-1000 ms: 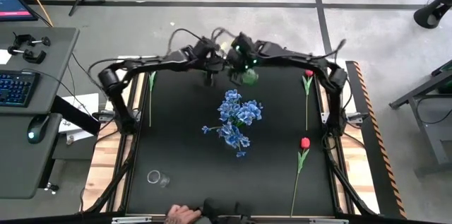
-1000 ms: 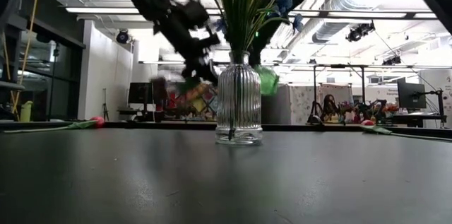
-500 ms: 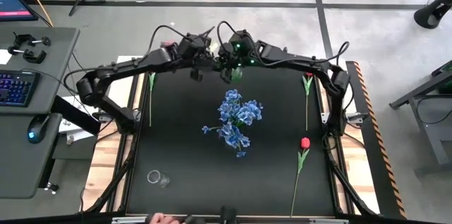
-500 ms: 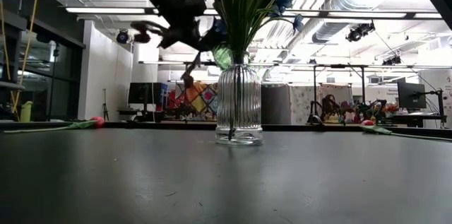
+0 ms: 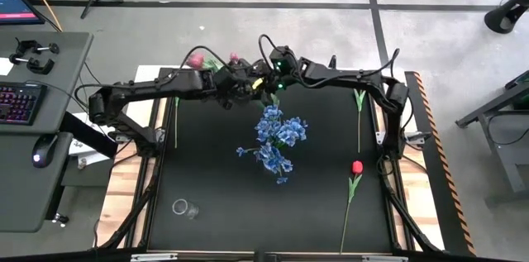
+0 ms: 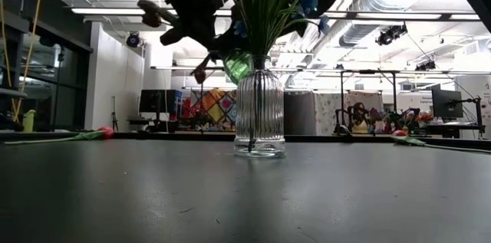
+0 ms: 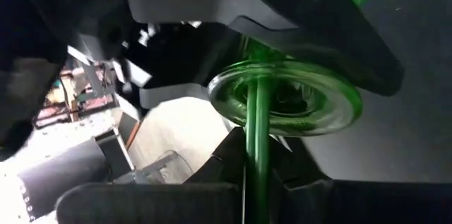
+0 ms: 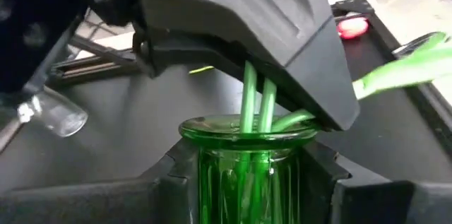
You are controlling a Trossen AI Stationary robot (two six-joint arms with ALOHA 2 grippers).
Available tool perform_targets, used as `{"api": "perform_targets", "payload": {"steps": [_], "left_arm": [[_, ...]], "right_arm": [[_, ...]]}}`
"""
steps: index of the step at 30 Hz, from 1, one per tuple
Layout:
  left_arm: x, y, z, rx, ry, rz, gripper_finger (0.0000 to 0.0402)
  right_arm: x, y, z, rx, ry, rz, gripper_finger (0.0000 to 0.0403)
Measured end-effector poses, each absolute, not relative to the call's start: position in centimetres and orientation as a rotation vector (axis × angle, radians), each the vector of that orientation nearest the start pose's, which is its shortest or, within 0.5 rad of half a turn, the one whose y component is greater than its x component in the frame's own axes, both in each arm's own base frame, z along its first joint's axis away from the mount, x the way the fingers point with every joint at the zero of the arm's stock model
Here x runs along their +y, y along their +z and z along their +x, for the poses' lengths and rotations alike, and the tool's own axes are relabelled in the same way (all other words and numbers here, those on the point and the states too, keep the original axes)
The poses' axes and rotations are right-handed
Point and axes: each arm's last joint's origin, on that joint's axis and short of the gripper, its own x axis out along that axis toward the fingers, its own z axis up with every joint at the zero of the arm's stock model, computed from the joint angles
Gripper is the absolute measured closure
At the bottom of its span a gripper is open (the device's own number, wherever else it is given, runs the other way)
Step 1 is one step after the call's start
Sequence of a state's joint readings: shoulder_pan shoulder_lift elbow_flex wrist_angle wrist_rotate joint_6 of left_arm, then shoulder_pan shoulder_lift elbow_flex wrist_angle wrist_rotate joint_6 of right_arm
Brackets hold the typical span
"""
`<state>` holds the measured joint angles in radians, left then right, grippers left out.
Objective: Sort flowers into vase by color
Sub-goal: Adjust the green vase on the table
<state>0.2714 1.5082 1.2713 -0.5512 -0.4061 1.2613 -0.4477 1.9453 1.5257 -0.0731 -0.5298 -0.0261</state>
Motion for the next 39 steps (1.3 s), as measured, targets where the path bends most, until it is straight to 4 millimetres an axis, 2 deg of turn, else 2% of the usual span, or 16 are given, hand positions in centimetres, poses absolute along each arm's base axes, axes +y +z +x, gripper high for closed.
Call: {"api": "perform_targets", "payload": {"steps": [6,19,25,33,39], "left_arm": [[9.1,30.2,31.1,1.063,0.075,1.158,0.0379],[8.7,30.1,30.9,1.054,0.144,1.01,0.0278],[8.0,30.0,31.0,1.025,0.078,0.977,0.0273],[7.8,29.8,31.0,1.01,0.08,0.856,0.0272],[7.7,29.7,30.9,1.014,0.075,0.841,0.0272]], "right_arm": [[-17.5,24.9,40.9,0.418,0.112,0.22,0.0275],[-17.5,24.9,40.9,0.411,0.139,0.169,0.0275],[-17.6,24.8,40.8,0.416,0.123,0.141,0.0275],[-17.7,24.5,40.7,0.442,0.119,0.122,0.0275],[-17.7,24.5,40.6,0.449,0.125,0.115,0.0275]]}}
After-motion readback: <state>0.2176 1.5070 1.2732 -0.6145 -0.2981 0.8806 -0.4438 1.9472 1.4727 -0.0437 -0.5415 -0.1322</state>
